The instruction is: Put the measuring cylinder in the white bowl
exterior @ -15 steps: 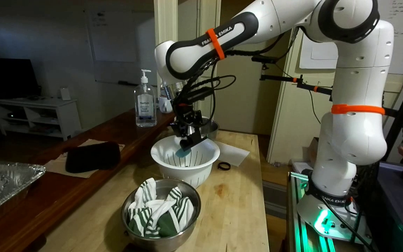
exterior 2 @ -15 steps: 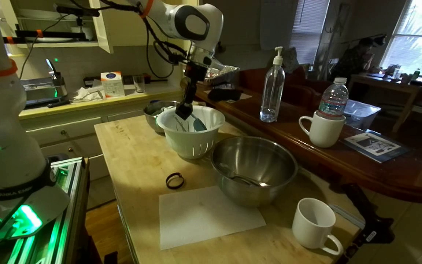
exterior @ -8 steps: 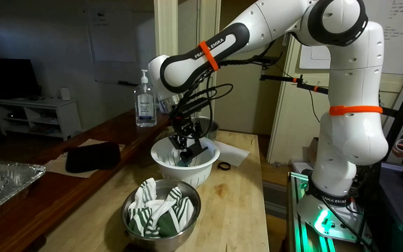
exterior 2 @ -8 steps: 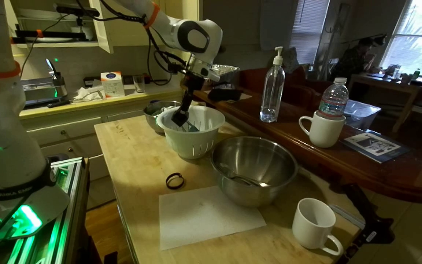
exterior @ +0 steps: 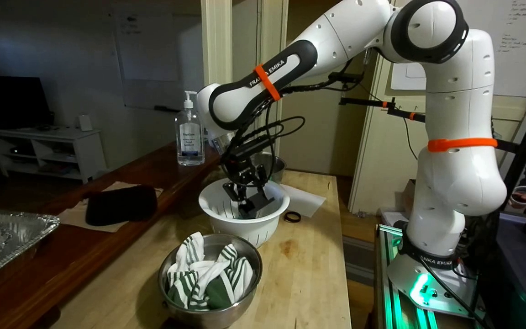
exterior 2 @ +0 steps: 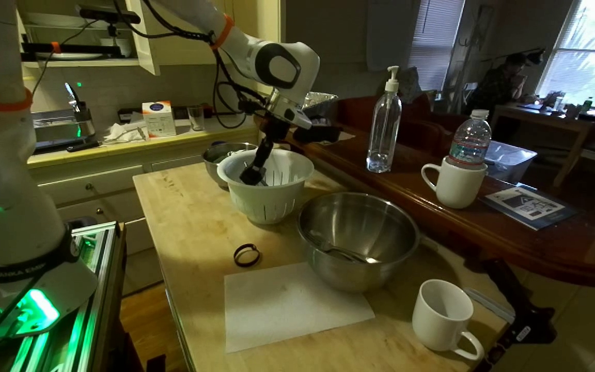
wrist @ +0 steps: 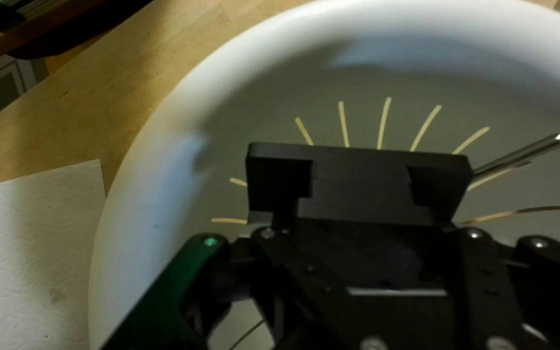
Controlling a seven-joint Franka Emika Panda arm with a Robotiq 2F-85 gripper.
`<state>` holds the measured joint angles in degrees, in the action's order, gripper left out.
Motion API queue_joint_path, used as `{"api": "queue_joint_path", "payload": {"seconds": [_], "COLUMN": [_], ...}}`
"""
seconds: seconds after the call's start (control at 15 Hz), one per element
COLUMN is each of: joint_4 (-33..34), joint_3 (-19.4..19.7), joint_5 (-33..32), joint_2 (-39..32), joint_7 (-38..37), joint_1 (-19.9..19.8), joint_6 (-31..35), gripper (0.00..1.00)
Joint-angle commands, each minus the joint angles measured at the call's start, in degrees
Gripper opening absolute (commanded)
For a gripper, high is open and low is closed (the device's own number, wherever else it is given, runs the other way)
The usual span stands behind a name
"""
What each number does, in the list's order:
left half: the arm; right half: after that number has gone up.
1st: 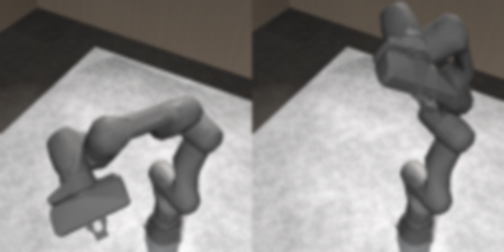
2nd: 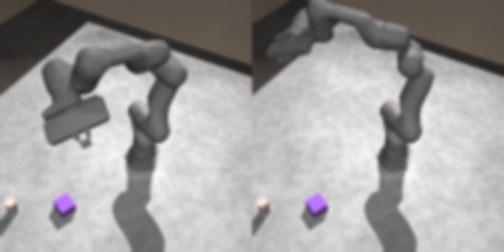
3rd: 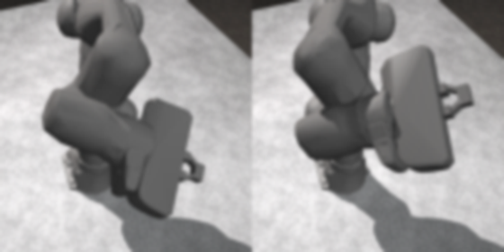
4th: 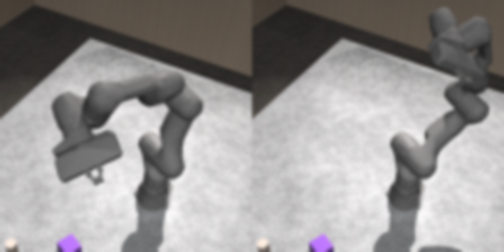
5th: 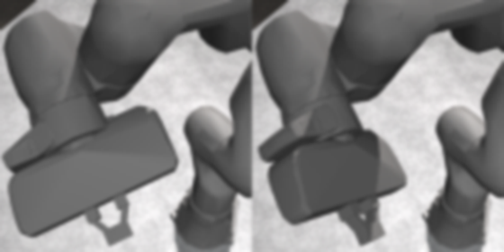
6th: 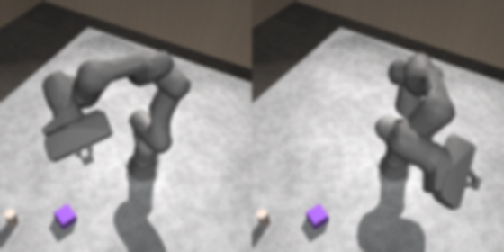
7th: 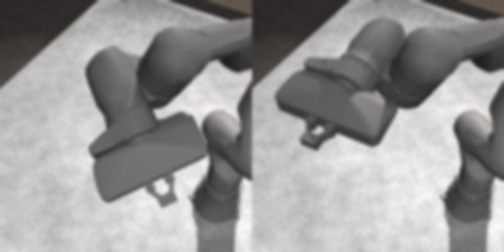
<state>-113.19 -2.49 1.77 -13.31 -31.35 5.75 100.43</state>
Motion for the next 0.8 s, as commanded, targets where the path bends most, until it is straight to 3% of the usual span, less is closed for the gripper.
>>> {"api": "queue_joint_path", "payload": {"seconds": [0.0, 0.13, 0.4, 0.67, 0.73], "joint_4": [-0.2, 0.0, -0.2, -0.4, 1.4], "joint_3": [0.7, 1.0, 1.1, -0.8, -0.4], "joint_5": [2.5, 3.0, 3.3, -3.3, -1.0], "joint_2": [-1.2, -0.9, 5.5, 16.3, 10.5], "joint_7": [-0.6, -0.7, 1.0, 7.7, 4.8], "joint_1": [-0.1, -0.2, -0.3, 0.6, -0.3], "joint_6": [-0.2, -0.4, -2.3, -8.9, -6.4], "gripper": [0.87, 1.00, 1.00, 0.99, 1.00]}}
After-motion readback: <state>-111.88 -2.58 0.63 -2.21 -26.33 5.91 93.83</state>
